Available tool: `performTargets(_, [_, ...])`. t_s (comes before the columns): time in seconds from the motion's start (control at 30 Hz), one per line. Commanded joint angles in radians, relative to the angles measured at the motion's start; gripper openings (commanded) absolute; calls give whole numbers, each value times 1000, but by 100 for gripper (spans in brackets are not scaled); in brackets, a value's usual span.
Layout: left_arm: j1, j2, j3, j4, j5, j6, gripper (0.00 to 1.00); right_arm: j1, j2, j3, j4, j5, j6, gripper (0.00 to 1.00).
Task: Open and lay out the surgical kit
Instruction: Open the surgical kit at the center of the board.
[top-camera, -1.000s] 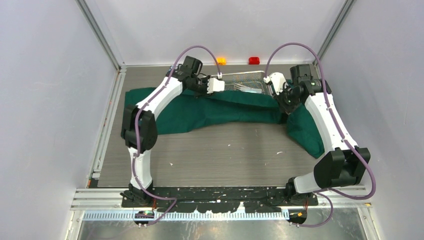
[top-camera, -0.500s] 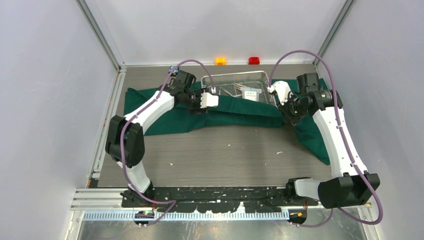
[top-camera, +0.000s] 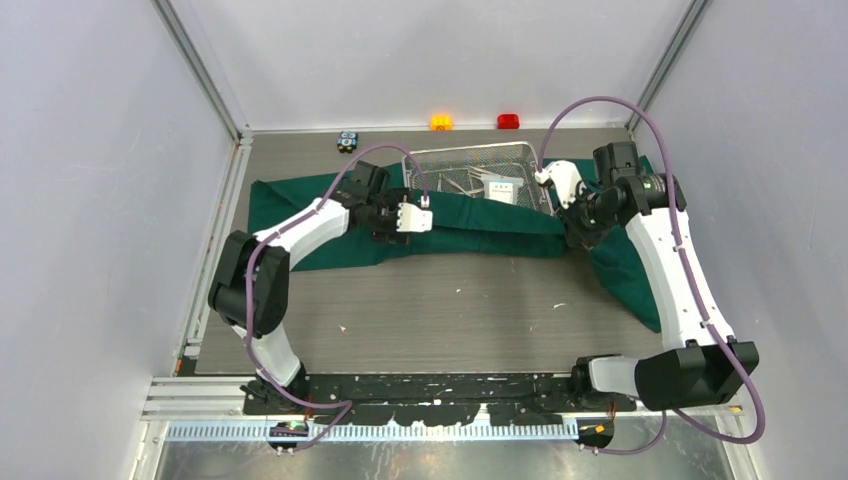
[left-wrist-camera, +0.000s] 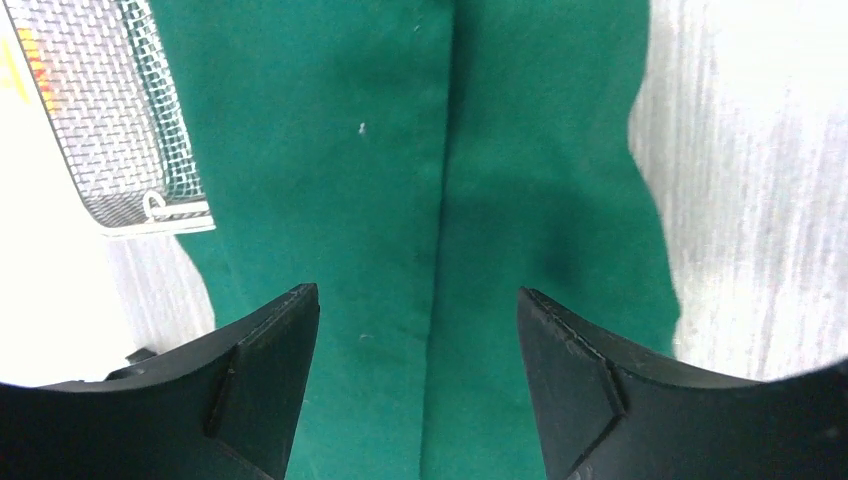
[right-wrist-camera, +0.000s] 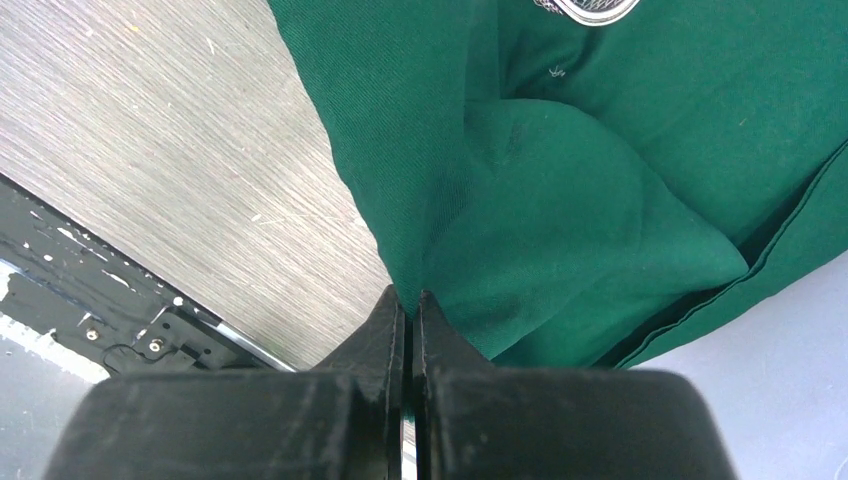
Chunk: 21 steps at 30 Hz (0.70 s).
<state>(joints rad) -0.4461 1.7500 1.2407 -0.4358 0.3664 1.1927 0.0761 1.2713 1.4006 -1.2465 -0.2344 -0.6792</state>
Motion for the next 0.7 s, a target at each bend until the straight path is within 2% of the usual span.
performTargets(0.0, [18,-55,-43,164,-62,41,74,-4,11,56,-10,0,1,0])
performTargets(0.67, [52,30,-54,239,-107,99,68,-6,55,142,-35,34,-3,0])
